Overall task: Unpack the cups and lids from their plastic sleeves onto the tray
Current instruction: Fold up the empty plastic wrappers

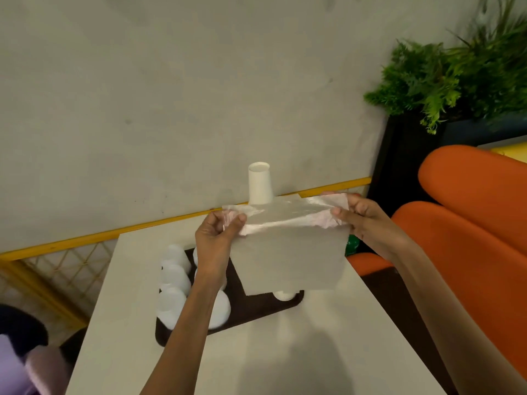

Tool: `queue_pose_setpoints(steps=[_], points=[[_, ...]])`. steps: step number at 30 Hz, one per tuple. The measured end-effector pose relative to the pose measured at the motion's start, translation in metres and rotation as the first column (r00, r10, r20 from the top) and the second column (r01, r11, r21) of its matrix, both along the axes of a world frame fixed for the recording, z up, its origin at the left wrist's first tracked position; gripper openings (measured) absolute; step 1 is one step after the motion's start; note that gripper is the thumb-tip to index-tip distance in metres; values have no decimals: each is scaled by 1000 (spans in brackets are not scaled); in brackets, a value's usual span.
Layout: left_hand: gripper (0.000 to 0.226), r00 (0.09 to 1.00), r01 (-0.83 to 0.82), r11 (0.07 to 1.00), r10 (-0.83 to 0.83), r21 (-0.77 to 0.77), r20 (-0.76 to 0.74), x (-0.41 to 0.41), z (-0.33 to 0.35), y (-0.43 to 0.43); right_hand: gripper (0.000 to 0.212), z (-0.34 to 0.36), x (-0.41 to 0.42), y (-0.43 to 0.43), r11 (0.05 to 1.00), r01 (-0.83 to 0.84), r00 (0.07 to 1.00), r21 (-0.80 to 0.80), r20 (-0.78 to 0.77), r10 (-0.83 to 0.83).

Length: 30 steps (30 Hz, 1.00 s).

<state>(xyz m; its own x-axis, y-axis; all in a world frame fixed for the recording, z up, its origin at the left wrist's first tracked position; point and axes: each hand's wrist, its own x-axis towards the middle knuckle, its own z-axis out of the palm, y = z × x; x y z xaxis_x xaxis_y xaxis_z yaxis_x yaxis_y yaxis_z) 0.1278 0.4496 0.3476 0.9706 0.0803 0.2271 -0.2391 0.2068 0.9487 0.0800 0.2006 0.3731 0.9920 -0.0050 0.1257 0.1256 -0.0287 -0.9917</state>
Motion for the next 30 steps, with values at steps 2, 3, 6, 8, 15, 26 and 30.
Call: queue_pose_setpoints(steps=[2, 3, 6, 8, 15, 26, 30], points=[[15, 998, -43, 999, 44, -6, 36, -1, 6, 11, 26, 5, -1, 12, 999, -25, 1000, 23, 13, 24], [18, 996, -61, 998, 61, -4, 58, -1, 10, 17, 27, 9, -1, 18, 998, -35, 999, 55, 13, 35], [24, 985, -101, 995, 97, 21, 142, 2, 29, 29, 37, 23, 0, 34, 960, -70, 998, 273, 21, 66], [25, 974, -140, 990, 134, 17, 183, 3, 42, 36, 42, 17, 0, 49, 932, -67, 996, 355, -29, 82], [25, 968, -219, 975, 213, 29, 136, 15, 43, 69, 39, -41, -18, 109, 981, -70, 978, 179, -180, 103], [54, 792, 428, 903, -384, -15, -474, -18, -14, 119, 15, -41, -11, 124, 942, 75, 972, 328, -237, 6], [23, 735, 405, 914, -332, -10, -592, -30, -41, 115, 16, -49, -14, 121, 925, 61, 961, 375, -274, 48]])
